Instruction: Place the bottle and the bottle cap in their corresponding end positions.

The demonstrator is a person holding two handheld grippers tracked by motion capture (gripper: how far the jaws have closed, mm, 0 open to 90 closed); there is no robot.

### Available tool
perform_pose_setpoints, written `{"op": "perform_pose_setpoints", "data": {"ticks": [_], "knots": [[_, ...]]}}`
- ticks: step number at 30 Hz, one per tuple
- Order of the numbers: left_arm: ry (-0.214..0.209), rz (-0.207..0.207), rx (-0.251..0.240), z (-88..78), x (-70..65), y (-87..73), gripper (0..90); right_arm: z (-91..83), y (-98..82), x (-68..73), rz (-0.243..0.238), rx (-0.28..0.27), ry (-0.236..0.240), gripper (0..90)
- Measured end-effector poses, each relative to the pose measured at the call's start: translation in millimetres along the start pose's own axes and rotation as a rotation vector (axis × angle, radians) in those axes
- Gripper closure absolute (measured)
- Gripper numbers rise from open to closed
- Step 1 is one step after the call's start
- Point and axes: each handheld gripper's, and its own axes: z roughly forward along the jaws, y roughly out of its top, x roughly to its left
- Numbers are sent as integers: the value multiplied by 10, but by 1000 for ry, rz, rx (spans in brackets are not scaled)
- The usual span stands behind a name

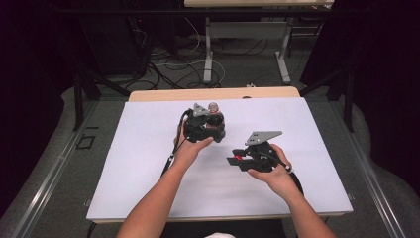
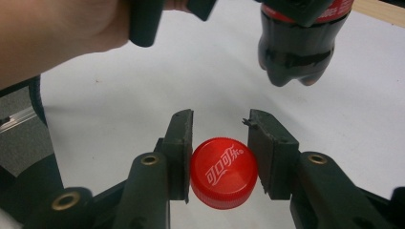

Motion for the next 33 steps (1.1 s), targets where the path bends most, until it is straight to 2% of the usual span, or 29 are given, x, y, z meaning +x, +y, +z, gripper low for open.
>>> {"op": "perform_pose_setpoints", "data": {"ticks": [8, 14, 18, 21, 22, 24, 25, 27, 28, 33], "knots": [[38, -42, 15, 228, 82, -58, 299, 43, -43, 17, 4, 4, 2, 618], [64, -44, 30, 327, 87, -103, 299, 61, -58, 19, 3, 11, -1, 618], [72, -61, 30, 391, 53, -137, 298, 67, -66, 23, 2, 22, 1, 618], [79, -47, 45, 427, 50, -157, 298, 61, -68, 15, -3, 31, -1, 618], [81, -41, 42, 444, 50, -166, 298, 69, -75, 14, 0, 14, -1, 618], [82, -37, 68, 456, 45, -179, 298, 64, -77, 5, -5, 13, -4, 618], [82, -32, 53, 479, 39, -196, 298, 61, -81, 5, 6, 15, -3, 618], [81, -14, 63, 478, 22, -211, 297, 62, -85, 2, 16, 12, -6, 618], [81, -14, 49, 484, 15, -224, 296, 63, -86, 1, 15, 12, -7, 618], [75, -5, 45, 454, 13, -274, 291, 82, -102, -6, 9, 19, -8, 618]]}}
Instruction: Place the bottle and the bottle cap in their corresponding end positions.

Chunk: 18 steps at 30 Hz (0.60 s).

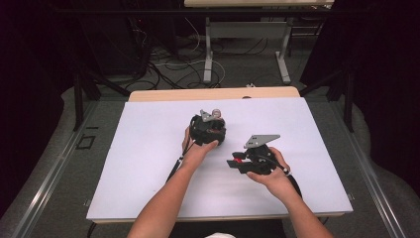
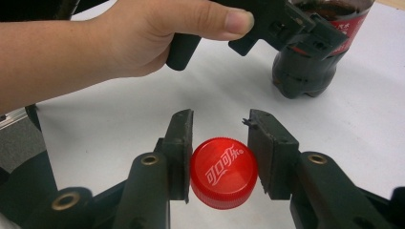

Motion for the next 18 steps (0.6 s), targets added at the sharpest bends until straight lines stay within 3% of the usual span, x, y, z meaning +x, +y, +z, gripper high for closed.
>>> {"op": "perform_pose_setpoints", "data": {"ticks": [4, 10, 15, 18], "knots": [[-6, 10, -2, 0, 1, -4, 284, 56, -16, 3, -4, 4, 1, 618], [-14, 35, 12, -32, -39, -16, 148, 172, -28, 9, -8, 13, 3, 618], [-36, 17, 4, -92, -51, -38, 2, 309, -52, 37, -16, 34, 4, 618], [-52, 3, -15, -170, -39, -60, 5, 390, -67, 55, -23, 43, 3, 618]]}}
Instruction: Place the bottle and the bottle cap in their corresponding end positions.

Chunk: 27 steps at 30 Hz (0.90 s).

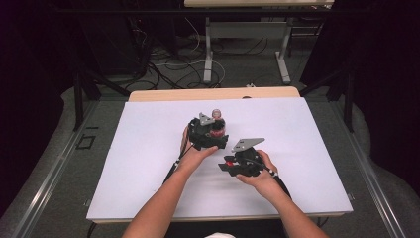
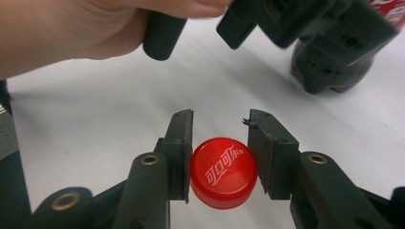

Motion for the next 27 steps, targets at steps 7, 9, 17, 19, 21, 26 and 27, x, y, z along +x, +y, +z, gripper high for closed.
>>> {"op": "perform_pose_setpoints", "data": {"ticks": [7, 9, 17, 19, 21, 26, 27], "knots": [[-31, -26, -35, -316, 29, -66, 5, 168, -16, 59, 0, 19, 12, 618], [-32, -26, -54, -417, 39, -109, 5, 207, -23, 70, 2, 30, 9, 618], [-56, -74, -68, -726, 83, -299, 5, 366, -97, 86, 1, 50, -5, 617], [-60, -78, -63, -792, 98, -362, 5, 396, -116, 81, 4, 45, -1, 617], [-58, -75, -67, -847, 111, -427, 5, 418, -137, 87, 7, 23, -6, 617], [-48, -84, -60, -958, 169, -582, 5, 483, -197, 94, 9, 22, -19, 617], [-42, -87, -63, -967, 183, -609, 5, 495, -205, 92, 5, 25, -16, 617]]}}
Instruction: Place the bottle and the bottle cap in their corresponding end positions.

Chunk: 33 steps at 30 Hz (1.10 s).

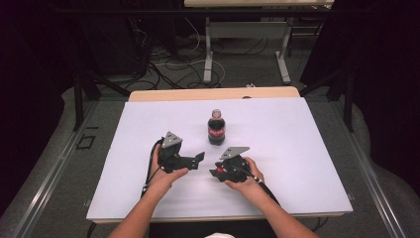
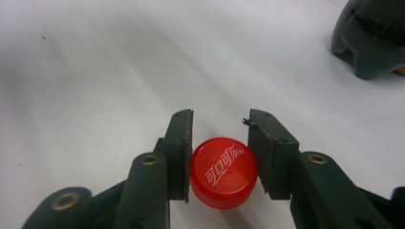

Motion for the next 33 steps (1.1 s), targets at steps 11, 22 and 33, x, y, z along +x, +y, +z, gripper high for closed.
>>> {"op": "perform_pose_setpoints", "data": {"ticks": [11, 22, 33], "knots": [[4, -13, 12, -11, 55, -66, 5, 89, -52, -42, -2, 13, -18, 613], [11, -29, 13, 13, 85, -101, 5, 69, -51, -80, 22, -12, -34, 475], [33, -65, 43, 58, 198, -152, 5, -165, 10, -341, 100, -83, -66, 366]]}}
